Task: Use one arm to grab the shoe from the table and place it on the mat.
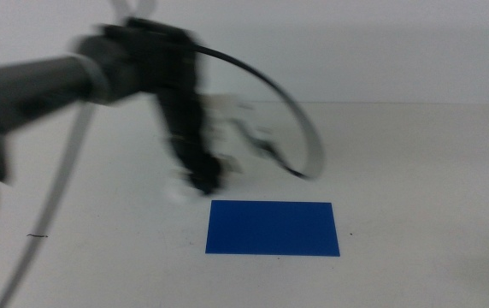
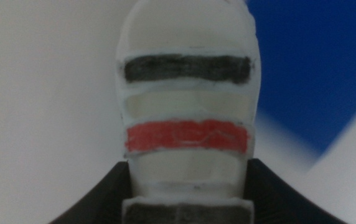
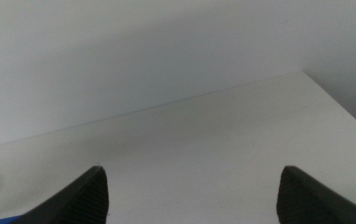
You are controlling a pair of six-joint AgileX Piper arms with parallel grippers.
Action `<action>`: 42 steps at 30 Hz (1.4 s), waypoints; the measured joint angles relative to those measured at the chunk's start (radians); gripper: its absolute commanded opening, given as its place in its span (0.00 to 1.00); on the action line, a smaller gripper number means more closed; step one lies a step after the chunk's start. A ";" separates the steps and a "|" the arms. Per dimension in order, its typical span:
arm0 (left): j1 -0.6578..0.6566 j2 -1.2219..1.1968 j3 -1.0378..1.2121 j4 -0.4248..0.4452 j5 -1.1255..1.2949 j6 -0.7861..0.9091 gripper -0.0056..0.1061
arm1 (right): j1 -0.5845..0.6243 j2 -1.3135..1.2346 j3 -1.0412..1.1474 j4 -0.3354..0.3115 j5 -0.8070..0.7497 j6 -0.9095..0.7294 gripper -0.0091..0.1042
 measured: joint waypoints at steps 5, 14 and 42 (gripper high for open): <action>-0.201 0.096 -0.127 0.009 0.037 -0.060 0.04 | 0.000 0.000 0.000 0.000 0.000 0.000 0.78; -0.268 0.177 -0.216 0.009 0.095 -0.688 0.04 | 0.000 0.000 0.000 0.000 0.000 0.000 0.78; -0.269 0.177 -0.220 -0.078 -0.098 -2.071 0.04 | 0.000 0.000 0.000 0.000 0.000 0.000 0.78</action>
